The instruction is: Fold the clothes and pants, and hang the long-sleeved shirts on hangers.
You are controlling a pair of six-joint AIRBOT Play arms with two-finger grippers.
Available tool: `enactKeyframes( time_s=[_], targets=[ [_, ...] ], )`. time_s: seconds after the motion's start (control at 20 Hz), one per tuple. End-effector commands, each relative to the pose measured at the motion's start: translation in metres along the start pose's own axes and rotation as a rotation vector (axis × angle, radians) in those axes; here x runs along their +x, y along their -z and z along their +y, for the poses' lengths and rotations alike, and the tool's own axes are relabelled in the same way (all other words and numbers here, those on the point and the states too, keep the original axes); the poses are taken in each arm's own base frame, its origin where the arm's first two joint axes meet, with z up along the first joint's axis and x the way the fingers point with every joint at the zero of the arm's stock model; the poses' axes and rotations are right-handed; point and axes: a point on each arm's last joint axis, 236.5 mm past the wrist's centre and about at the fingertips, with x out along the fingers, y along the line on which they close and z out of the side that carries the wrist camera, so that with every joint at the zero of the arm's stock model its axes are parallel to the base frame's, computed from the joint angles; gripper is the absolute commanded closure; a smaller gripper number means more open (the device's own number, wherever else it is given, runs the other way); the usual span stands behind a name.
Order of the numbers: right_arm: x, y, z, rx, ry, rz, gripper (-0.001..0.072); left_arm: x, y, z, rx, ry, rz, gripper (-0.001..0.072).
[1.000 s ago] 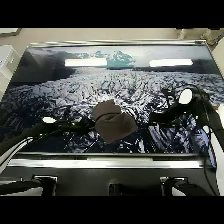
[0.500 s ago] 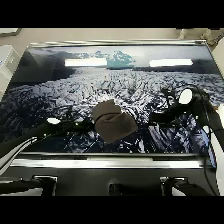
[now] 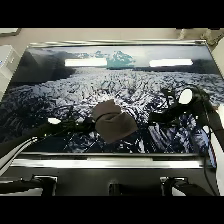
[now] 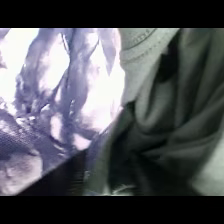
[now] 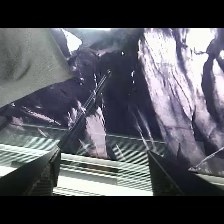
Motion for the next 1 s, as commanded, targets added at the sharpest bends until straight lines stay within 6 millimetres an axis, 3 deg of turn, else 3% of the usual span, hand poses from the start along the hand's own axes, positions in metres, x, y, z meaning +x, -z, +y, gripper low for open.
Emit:
enactKeyframes(
  time_s=[0.0, 0.05, 0.25, 0.35, 0.45, 0.6, 0.8, 0.95],
  targets=[
    [0.0, 0.0, 0.0, -0.001, 0.0, 0.002, 0.0083, 0.008, 0.0, -0.006, -0.048, 0.024, -0.011, 0.0576],
    [0.0, 0.001, 0.0, 0.0, 0.0, 0.004, 0.0083, 0.009, -0.003, -0.006, -0.055, 0.021, -0.029, 0.0672],
    [0.008, -0.004, -0.002, 0.019, 0.0, -0.012, 0.0084, 0.002, -0.009, -0.007, -0.014, 0.036, -0.035, 0.0682],
    [0.034, -0.012, -0.001, 0.081, -0.028, -0.014, 0.0082, -0.007, -0.011, -0.007, -0.014, 0.052, -0.024, 0.0682],
    [0.065, -0.022, 0.019, 0.143, -0.144, -0.003, 0.0082, -0.014, -0.014, -0.008, -0.008, 0.061, -0.02, 0.0681],
    [0.093, -0.039, 0.053, 0.236, -0.326, 0.027, 0.0082, -0.017, -0.012, -0.011, -0.008, 0.072, -0.011, 0.0681],
    [0.114, -0.031, 0.076, 0.269, -0.445, 0.126, 0.0092, -0.017, -0.012, -0.011, -0.007, 0.073, -0.01, 0.0681],
    [0.122, -0.02, 0.088, 0.218, -0.422, 0.153, 0.0133, -0.017, -0.012, -0.011, -0.007, 0.073, -0.011, 0.0681]
  ],
)
